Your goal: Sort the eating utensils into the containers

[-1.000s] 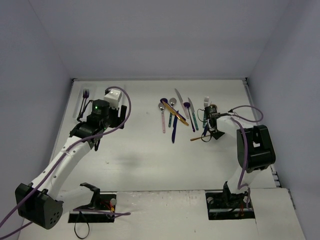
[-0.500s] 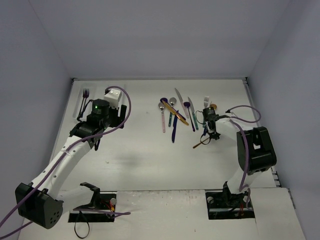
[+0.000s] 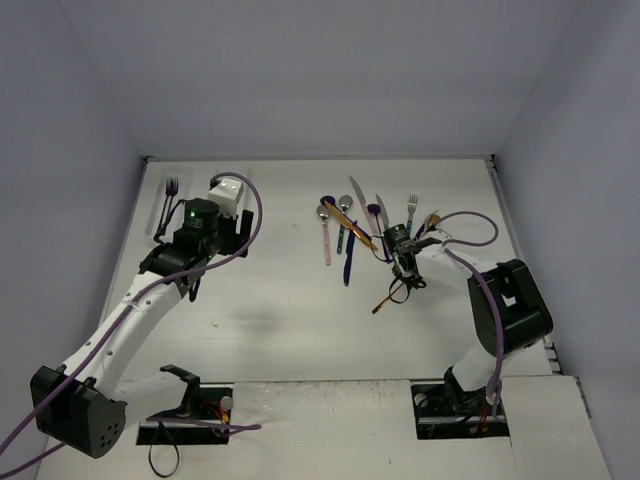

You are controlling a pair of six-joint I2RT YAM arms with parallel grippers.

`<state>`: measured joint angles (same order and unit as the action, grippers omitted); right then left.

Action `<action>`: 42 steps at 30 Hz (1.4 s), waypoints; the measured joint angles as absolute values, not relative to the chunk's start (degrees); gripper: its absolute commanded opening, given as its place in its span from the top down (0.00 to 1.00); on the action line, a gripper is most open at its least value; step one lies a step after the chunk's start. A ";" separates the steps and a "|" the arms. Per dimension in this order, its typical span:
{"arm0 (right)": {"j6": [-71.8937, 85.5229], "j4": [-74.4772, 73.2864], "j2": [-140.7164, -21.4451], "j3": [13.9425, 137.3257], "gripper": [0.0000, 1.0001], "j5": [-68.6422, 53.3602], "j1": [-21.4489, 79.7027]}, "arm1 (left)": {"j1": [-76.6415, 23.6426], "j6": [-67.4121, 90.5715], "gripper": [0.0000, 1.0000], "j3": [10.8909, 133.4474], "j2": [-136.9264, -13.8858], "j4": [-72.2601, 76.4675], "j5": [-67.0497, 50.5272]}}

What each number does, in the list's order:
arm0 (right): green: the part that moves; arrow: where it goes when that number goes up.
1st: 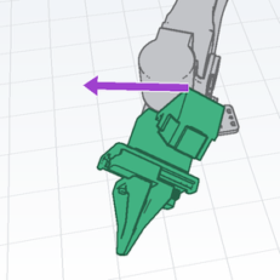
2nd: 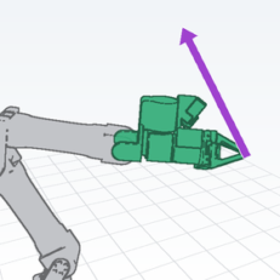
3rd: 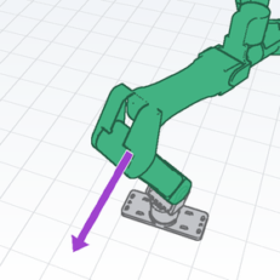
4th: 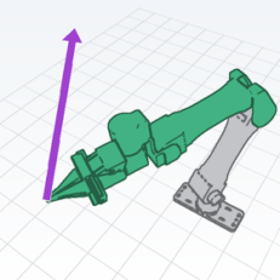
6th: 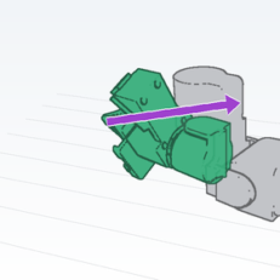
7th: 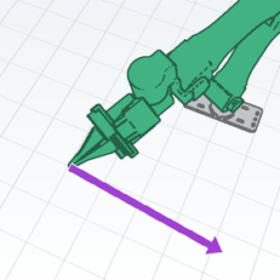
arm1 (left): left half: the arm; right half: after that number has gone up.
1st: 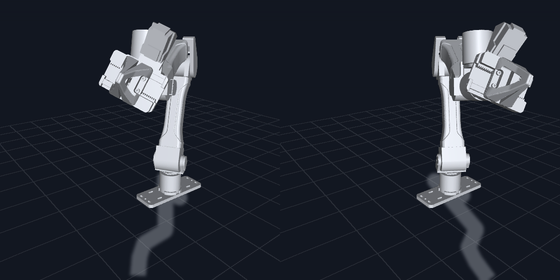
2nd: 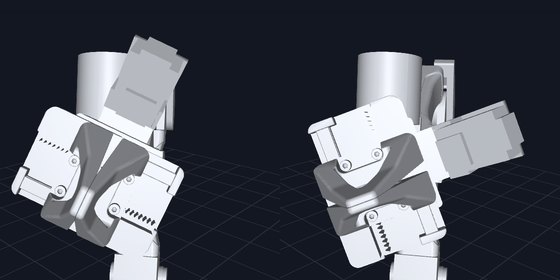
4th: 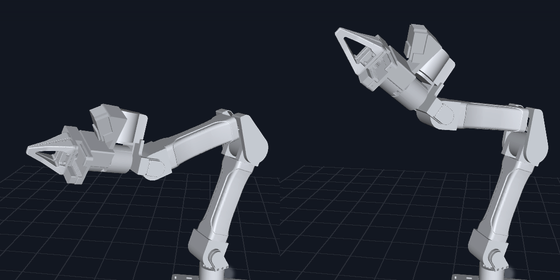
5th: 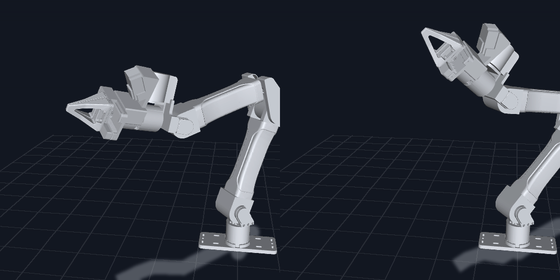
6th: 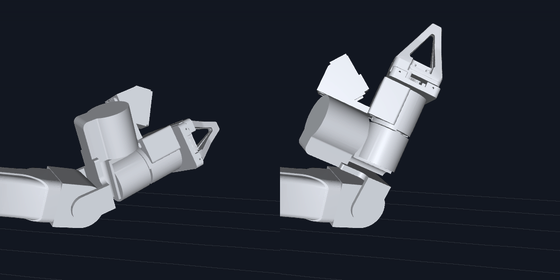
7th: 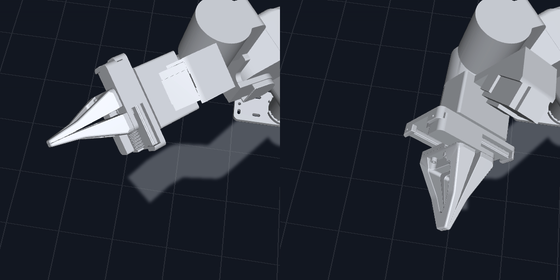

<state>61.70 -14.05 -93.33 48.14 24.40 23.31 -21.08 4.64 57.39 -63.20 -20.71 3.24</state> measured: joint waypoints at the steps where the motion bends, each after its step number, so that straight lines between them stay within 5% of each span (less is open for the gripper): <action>1: 61.90 -13.98 -93.07 47.85 1.00 24.40 23.29 | -21.08 4.63 0.30 57.39 -63.20 -20.71 3.23; 13: 60.77 -18.60 -86.57 46.91 1.00 24.83 24.45 | -21.14 4.70 0.30 57.39 -63.20 -20.77 1.77; 23: 53.11 -19.66 -84.43 64.11 1.00 26.94 34.15 | -28.85 10.03 0.30 57.39 -63.20 -20.09 -5.95; 42: 50.48 -20.93 -83.35 75.50 1.00 24.20 39.09 | -41.39 29.92 0.31 54.27 -71.10 1.08 -18.84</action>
